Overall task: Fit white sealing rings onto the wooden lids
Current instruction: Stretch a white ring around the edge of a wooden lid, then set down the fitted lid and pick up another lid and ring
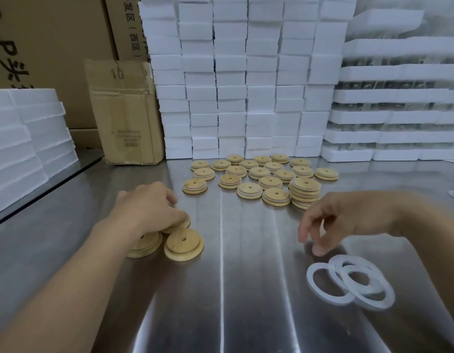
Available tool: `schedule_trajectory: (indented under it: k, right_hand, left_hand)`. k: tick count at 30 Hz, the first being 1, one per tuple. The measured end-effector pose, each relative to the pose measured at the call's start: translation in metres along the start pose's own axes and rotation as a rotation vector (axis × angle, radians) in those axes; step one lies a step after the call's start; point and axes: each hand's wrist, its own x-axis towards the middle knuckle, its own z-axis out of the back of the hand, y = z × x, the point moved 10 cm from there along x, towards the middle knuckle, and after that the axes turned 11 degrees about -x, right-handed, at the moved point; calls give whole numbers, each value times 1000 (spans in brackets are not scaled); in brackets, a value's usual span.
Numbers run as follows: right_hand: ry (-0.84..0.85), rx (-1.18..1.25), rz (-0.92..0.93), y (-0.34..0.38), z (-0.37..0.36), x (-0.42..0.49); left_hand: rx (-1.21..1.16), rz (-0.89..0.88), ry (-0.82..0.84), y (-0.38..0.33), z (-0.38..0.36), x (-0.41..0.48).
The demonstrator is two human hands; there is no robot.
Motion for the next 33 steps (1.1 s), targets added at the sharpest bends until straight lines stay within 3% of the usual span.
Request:
schedule_trajectory:
  k: [3,9,15,17,23,28,33]
  right_hand:
    - [86,-51,-32,4,-14,3]
    - [81,-99,18,17,-18,2]
    - [50,-131,-10,20,-16,2]
    - [52,-119,-12,20,-15,0]
    - [110,-149,-1,23,-22,-1]
    - [56,-90,62,33,-22,7]
    - [-56,116,191,51,-18,18]
  left_hand:
    - [-14,14,-65,0,5,-2]
    - [-45,-67,-166,-17,10,-13]
    - [34,3,86,-10,-8,-12]
    - [-10,-9,73,-10,-7,-12]
    - [-470,-128,-185,-35,9,-18]
    - [-1015,-150,5,-74,-27,-31]
    - [-1159,-152,65,-95,-59,-42]
